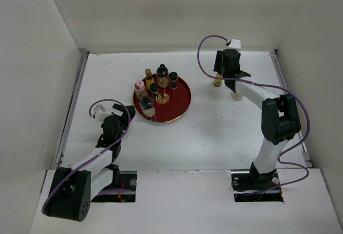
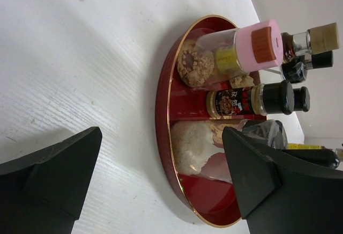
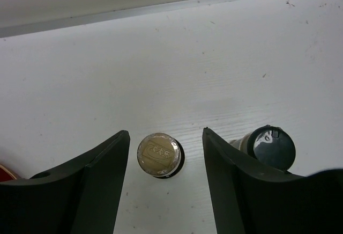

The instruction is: Organize the condiment bottles

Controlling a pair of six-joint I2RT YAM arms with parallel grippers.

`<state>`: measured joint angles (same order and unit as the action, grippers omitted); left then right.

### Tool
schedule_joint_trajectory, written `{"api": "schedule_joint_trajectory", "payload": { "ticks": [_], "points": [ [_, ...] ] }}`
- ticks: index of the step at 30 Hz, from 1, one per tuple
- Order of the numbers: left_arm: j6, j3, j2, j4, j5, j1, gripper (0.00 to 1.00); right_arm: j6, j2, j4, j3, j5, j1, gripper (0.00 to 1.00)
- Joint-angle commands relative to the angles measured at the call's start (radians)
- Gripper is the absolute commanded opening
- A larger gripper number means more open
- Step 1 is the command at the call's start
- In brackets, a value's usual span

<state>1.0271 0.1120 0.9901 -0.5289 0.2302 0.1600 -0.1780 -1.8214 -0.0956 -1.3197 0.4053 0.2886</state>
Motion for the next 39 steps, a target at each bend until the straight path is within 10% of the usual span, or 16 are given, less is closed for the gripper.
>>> {"api": "schedule_joint_trajectory", "payload": {
  "ticks": [1, 16, 28, 39],
  "points": [
    [0.008, 0.031, 0.002, -0.055, -0.009, 0.005, 1.00, 0.002, -0.018, -0.010, -0.050, -0.014, 0.002, 0.62],
    [0.005, 0.025, -0.014, -0.056, -0.006, -0.001, 1.00, -0.023, 0.011, -0.009, -0.026, 0.023, 0.011, 0.28],
    [0.008, 0.026, -0.007, -0.057, -0.011, -0.001, 1.00, -0.031, 0.303, -0.055, 0.125, 0.081, 0.180, 0.28],
    [0.004, 0.026, -0.018, -0.056, 0.000, 0.005, 1.00, -0.087, 0.147, -0.085, -0.004, 0.030, 0.450, 0.28]
  ]
}}
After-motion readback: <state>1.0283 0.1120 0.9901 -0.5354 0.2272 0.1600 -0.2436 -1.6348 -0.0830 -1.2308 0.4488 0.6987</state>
